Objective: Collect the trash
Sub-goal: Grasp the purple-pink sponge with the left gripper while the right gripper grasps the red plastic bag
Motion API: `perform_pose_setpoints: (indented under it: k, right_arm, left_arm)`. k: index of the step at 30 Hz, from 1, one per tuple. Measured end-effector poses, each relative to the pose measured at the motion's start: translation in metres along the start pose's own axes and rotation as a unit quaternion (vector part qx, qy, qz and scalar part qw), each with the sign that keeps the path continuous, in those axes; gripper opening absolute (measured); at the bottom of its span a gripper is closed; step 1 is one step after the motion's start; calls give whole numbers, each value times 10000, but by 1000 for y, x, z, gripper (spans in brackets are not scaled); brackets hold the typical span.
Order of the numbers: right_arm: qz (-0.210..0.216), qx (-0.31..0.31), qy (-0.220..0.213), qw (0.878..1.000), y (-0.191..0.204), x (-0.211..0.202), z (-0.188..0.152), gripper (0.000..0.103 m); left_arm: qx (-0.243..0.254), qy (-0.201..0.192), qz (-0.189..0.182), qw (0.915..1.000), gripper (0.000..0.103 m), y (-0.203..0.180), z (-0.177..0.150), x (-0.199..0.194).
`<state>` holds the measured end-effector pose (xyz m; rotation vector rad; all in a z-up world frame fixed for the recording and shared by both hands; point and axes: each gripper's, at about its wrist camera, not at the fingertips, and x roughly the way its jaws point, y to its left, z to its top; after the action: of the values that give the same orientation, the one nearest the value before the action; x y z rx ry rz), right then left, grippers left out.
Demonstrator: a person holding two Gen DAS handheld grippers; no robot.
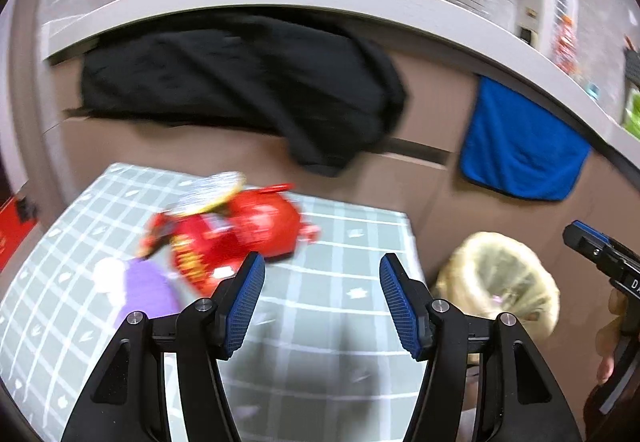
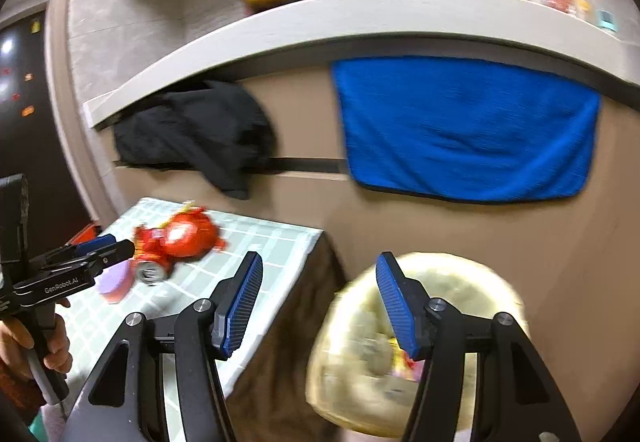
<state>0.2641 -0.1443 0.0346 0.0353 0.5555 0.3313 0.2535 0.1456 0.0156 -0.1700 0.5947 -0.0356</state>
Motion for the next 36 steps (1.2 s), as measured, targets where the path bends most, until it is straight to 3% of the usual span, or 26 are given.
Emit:
perform_pose_setpoints:
  k: [7,14,20,24,29,32,36]
  right_arm:
    - [542,-297,192,9979,64,30,4,56]
    - [799,-521,412,9946,98,55,1,56]
    - [840,-572,575,9932,107,66,-5,56]
    - [839,-537,662,9928,104,69,-10,56]
    - [814,-513,758,9925,98,75,-17,56]
    - [847,-405,810,9923,94,79,-19,56]
    - [886,-398,844,9917,92,81,-23,56]
  left_arm:
    - [-956,-12,566,9938,60,108,-19,-26]
    - [-2028,367,390,9777,60,183,-41,-9]
    - [-1949,787,225,9774,60,181,-43,29]
    - [-1711,896,578,9795,58,172,-46,52]
    - [-1961,1183,384,9727,58,171,-49,75]
    - [-1809,1152,582,9750,59,162,-45,81]
    - [-1926,1244,706,9708,63,163,-45,85]
